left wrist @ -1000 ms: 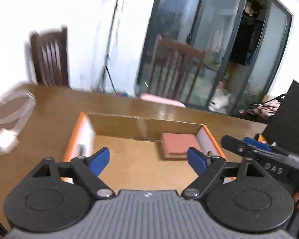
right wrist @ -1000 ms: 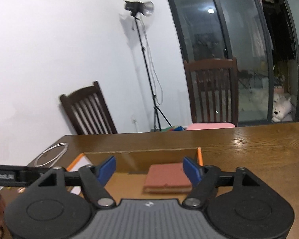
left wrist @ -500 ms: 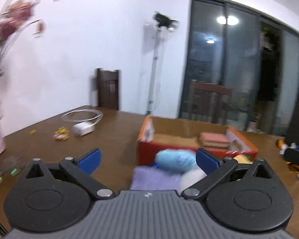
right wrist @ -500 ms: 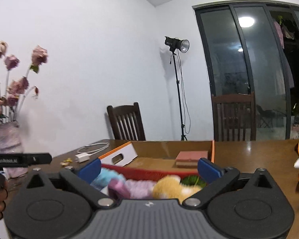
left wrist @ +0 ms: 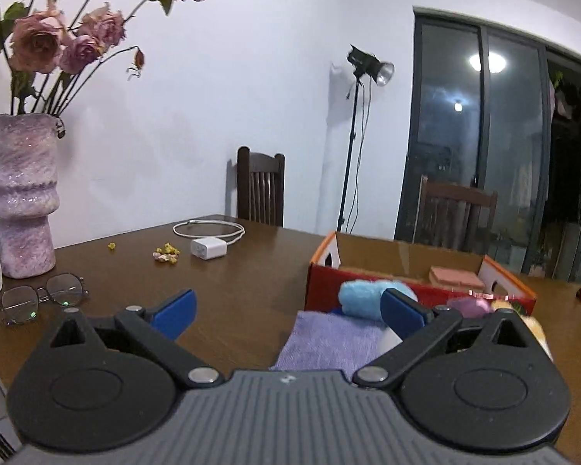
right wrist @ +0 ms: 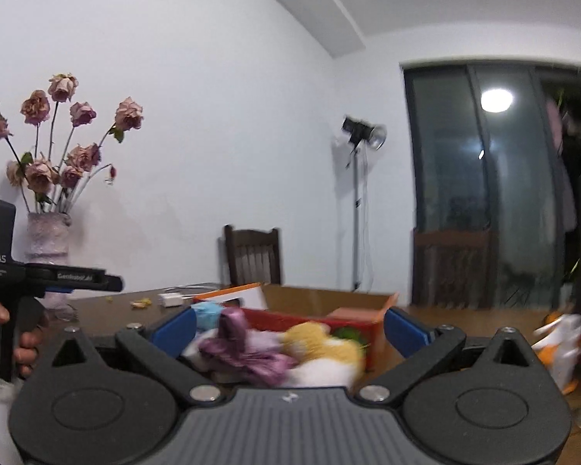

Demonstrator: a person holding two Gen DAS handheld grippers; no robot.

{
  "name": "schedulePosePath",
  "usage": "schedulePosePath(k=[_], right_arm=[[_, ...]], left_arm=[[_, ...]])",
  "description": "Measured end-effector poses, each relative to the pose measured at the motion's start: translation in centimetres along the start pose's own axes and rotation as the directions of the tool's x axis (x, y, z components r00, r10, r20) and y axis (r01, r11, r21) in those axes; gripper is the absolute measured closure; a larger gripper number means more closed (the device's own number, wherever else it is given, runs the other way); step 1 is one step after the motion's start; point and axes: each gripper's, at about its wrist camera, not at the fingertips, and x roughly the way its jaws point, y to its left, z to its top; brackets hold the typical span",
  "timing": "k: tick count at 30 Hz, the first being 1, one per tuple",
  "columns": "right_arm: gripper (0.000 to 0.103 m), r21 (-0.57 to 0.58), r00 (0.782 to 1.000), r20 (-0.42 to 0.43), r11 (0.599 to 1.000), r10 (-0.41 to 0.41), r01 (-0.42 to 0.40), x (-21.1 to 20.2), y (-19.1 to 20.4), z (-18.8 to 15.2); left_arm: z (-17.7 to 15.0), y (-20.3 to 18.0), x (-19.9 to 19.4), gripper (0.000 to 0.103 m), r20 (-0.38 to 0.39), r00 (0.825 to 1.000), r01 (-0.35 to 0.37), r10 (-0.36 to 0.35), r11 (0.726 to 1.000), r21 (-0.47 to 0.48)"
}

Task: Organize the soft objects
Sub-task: 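Withdraw the right gripper from the box back toward the soft pile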

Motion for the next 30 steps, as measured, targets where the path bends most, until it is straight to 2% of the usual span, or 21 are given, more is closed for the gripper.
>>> schedulePosePath(k=[4,10,13,15,18,22,26,30], right_arm=[[0.000,-0.073,0.997,0.007,0.995,-0.074,0.074,-2.2,-3.1,-0.3],[0.000,-0.072,0.986,-0.011,0.983,-0.169,0.168,-4.0,-8.2,-0.6],[0.000,0.010,0.984,-0.038,0.985,-0.172,0.173,-4.3,-11.1,-1.3],[0.000,0.058,0.985,-0.020,0.984,-0.170,0.171,-4.7,-12.3,-1.5],[0.000,0.057,0.981,-0.018,0.980,-0.191,0.192,-4.8,-13.2,-1.7],[0.000,0.143,0.981,-0.046,0.970,-0.190,0.195,-4.7,-15.0,-2.1],[0.000,0.094,0.977,-0.048,0.973,-0.206,0.210,-4.4,-14.3,-2.0],[0.000,0.034,0.975,-0.098,0.979,-0.199,0.203,-3.2,-13.1,-2.0]], left_arm=[[-0.7,-0.2,1.2,0.000,-0.028,1.000,-0.011,0.011,1.000,-0.012],[-1.3,-0.6,2.2,0.000,-0.057,0.998,-0.026,0.025,1.000,-0.017],[-1.4,-0.7,2.5,0.000,-0.063,0.998,-0.030,0.029,0.999,-0.013],[-1.4,-0.8,2.6,0.000,-0.063,0.997,-0.033,0.032,0.999,-0.011],[-1.3,-0.9,2.9,0.000,-0.074,0.997,-0.033,0.031,0.999,-0.016],[-1.3,-1.0,3.0,0.000,-0.074,0.997,-0.029,0.027,0.999,-0.016],[-1.1,-1.0,3.1,0.000,-0.073,0.997,-0.031,0.029,0.999,-0.017],[-1.2,-0.9,3.3,0.000,-0.076,0.997,-0.030,0.028,0.999,-0.023]])
